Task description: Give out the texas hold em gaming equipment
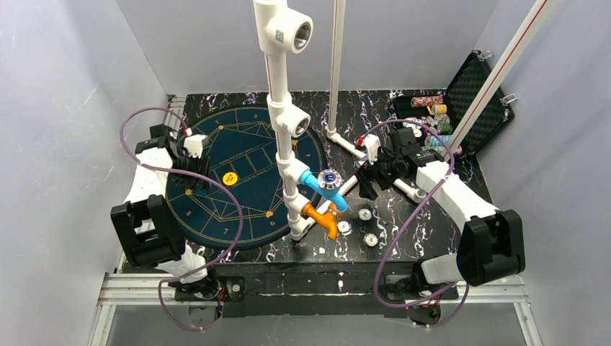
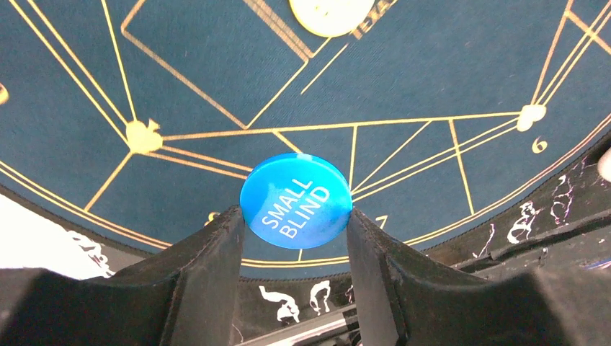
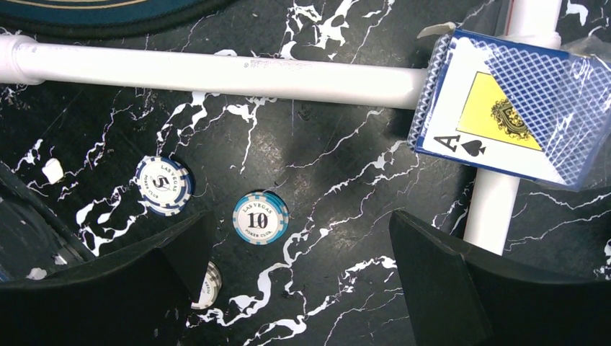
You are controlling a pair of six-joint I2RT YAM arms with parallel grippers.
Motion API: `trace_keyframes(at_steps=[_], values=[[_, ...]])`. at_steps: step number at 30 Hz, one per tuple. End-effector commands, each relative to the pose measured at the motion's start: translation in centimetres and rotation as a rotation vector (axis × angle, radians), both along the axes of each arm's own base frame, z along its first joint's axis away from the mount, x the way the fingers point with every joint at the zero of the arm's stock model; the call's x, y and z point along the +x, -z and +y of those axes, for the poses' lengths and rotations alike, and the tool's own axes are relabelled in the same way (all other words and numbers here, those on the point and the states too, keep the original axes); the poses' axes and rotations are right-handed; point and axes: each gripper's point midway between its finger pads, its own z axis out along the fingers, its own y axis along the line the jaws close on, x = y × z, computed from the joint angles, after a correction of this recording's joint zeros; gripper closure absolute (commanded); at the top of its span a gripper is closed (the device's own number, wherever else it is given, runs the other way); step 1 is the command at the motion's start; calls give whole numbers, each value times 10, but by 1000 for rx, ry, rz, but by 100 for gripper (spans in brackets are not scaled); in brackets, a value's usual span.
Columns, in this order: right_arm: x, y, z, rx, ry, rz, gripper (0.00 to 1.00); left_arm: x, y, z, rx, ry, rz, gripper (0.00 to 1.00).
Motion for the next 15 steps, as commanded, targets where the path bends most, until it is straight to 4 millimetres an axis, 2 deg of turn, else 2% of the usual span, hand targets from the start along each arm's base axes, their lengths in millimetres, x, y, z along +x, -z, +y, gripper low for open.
trace_keyframes(at_steps=[1, 9, 15], values=[[-5, 1, 4, 18, -64, -1, 0, -22, 17, 9, -24, 1, 75, 71], [-12, 14, 8, 30, -102, 42, 0, -28, 55, 18, 21, -27, 131, 71], [-19, 24, 7, 33, -112, 66, 0, -25, 74, 29, 69, -61, 159, 71]])
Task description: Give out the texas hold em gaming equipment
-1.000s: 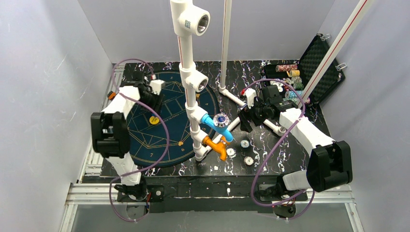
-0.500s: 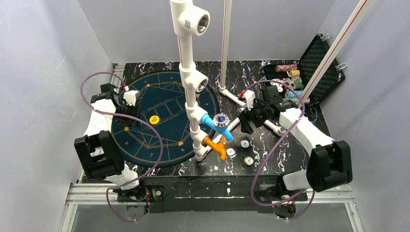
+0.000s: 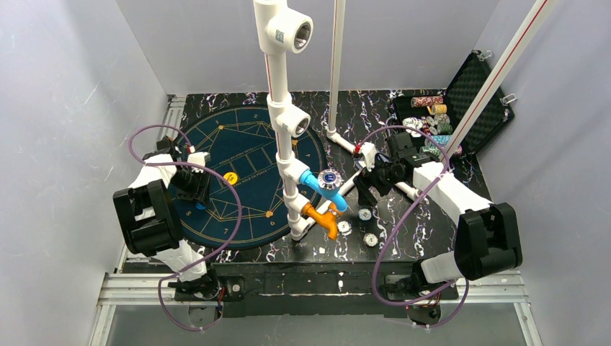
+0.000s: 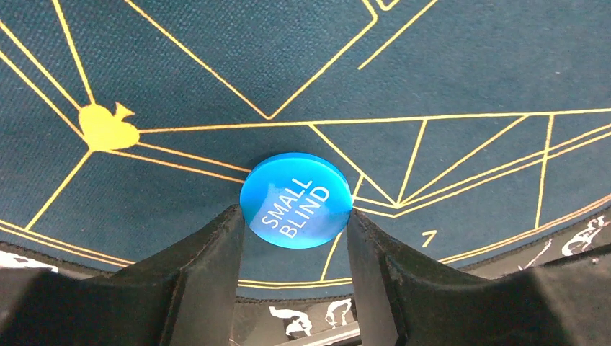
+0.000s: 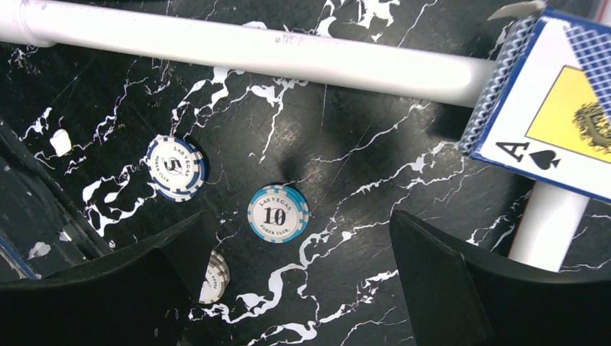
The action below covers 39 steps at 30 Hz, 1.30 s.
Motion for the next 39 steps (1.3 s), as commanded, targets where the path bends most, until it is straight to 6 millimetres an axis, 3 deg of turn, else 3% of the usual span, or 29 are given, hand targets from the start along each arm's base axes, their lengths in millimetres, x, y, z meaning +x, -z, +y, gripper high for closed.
trace_keyframes(at_steps=[1, 16, 17, 20, 22, 26, 32, 34, 39], values=[[-6, 5, 2, 15, -31, 11, 0, 2, 11, 11, 58, -25, 5, 71], [-9, 6, 4, 25, -64, 29, 0, 3, 24, 36, 198, -44, 6, 68], [-10, 6, 4, 25, -64, 30, 0, 2, 25, 37, 201, -40, 11, 65], [-10, 6, 4, 26, -65, 30, 0, -1, 27, 38, 207, -31, 31, 39], [-10, 6, 4, 27, -65, 29, 0, -3, 23, 36, 200, -20, 30, 28], [-9, 5, 5, 32, -65, 23, 0, 5, -6, 18, 129, -4, -33, 13], [-8, 5, 7, 40, -63, 23, 0, 41, -51, -28, 75, 61, -170, 12], [-7, 6, 6, 38, -61, 20, 0, 54, -55, -42, 59, 76, -187, 12], [-5, 6, 4, 25, -45, 4, 0, 74, -41, -59, 38, 116, -160, 12]])
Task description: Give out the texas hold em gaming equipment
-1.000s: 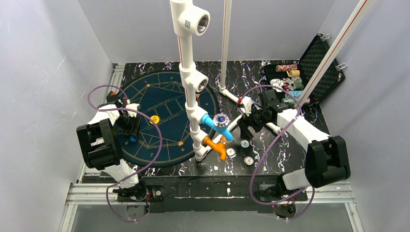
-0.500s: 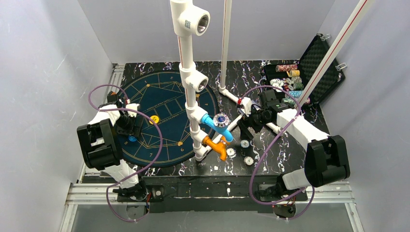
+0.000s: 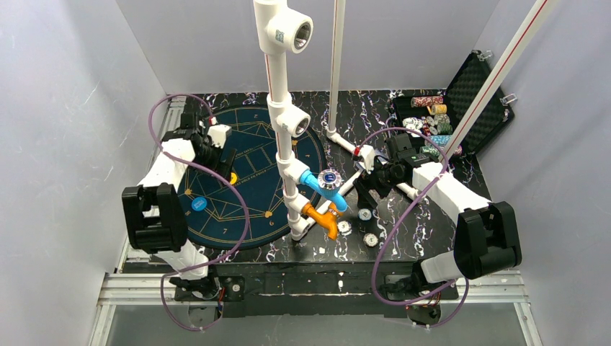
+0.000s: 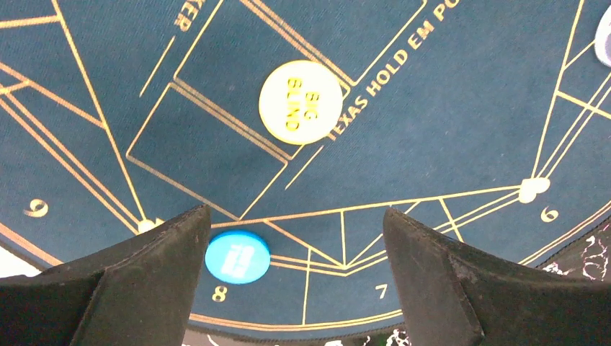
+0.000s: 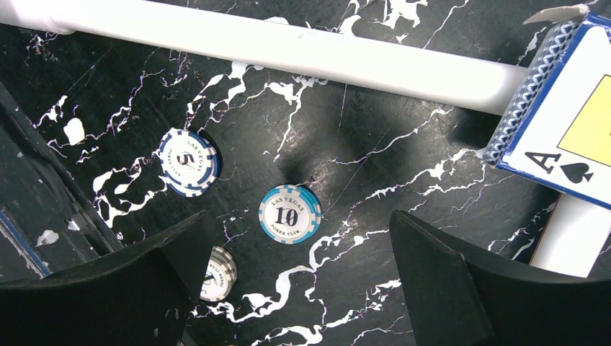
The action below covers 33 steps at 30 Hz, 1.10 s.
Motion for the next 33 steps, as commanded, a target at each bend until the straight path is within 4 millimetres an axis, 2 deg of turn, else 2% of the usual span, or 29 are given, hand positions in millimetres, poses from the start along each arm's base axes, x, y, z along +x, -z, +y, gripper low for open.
trace_keyframes(at_steps=[1, 12, 14, 17, 22, 26, 33], values=[[5, 1, 0, 4, 6, -23, 0, 7, 10, -15, -47, 3, 42, 12], [6, 7, -1, -10, 15, -2, 0, 33, 46, -19, -2, -8, 29, 18], [5, 8, -1, -10, 14, 4, 0, 36, 52, -30, 11, 21, 30, 19], [5, 9, -1, -10, 13, 10, 0, 38, 58, -30, 37, 18, 33, 21], [4, 9, -1, -12, 14, 10, 0, 36, 68, -27, 65, 21, 50, 29], [5, 9, -2, -17, 17, 6, 0, 28, 75, -25, 81, 28, 75, 33], [6, 8, -3, -21, 19, -3, 0, 13, 83, -24, 89, 34, 113, 46]])
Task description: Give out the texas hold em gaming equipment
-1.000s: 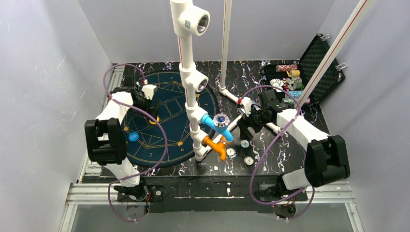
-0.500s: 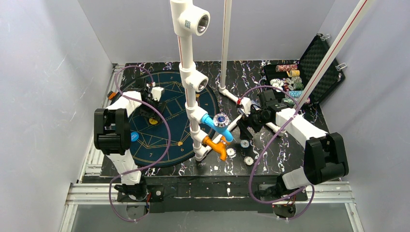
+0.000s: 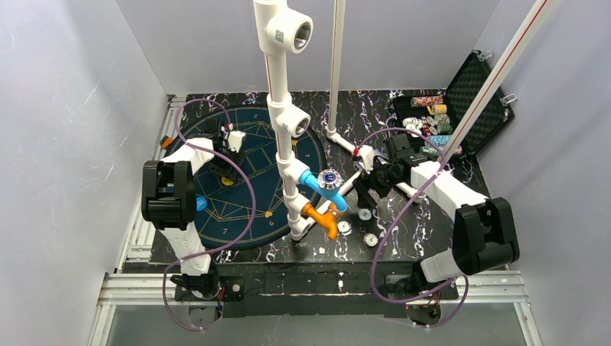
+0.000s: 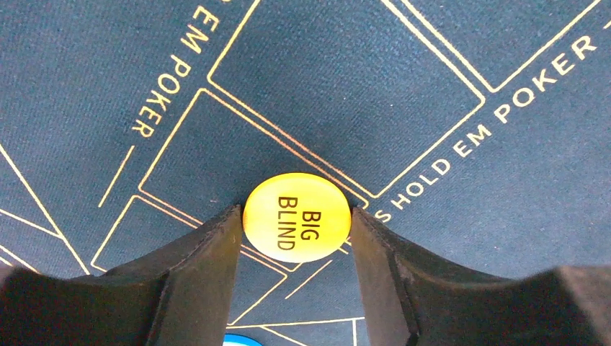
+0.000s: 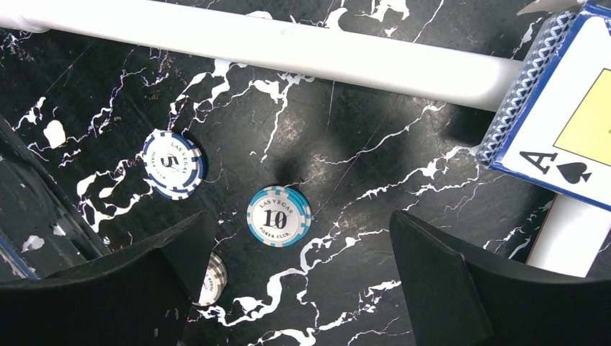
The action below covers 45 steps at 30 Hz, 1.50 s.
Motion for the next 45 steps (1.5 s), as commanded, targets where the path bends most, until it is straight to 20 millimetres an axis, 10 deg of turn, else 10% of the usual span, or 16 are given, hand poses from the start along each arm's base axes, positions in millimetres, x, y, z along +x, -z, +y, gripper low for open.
trace_keyframes(at_steps=[1, 10, 24, 33, 45], values=[[2, 0, 0, 4, 4, -10, 0, -26, 13, 2, 16, 3, 85, 48], [2, -1, -1, 0, 4, -16, 0, -4, -32, -4, -17, -22, 17, 64], [3, -1, -1, 1, 5, -20, 0, 107, -93, 30, -36, -162, -158, 70], [3, 2, 0, 1, 5, -9, 0, 166, -86, 59, -25, -217, -223, 71], [2, 7, 0, -2, 11, 10, 0, 190, -47, 56, -46, -196, -194, 70]])
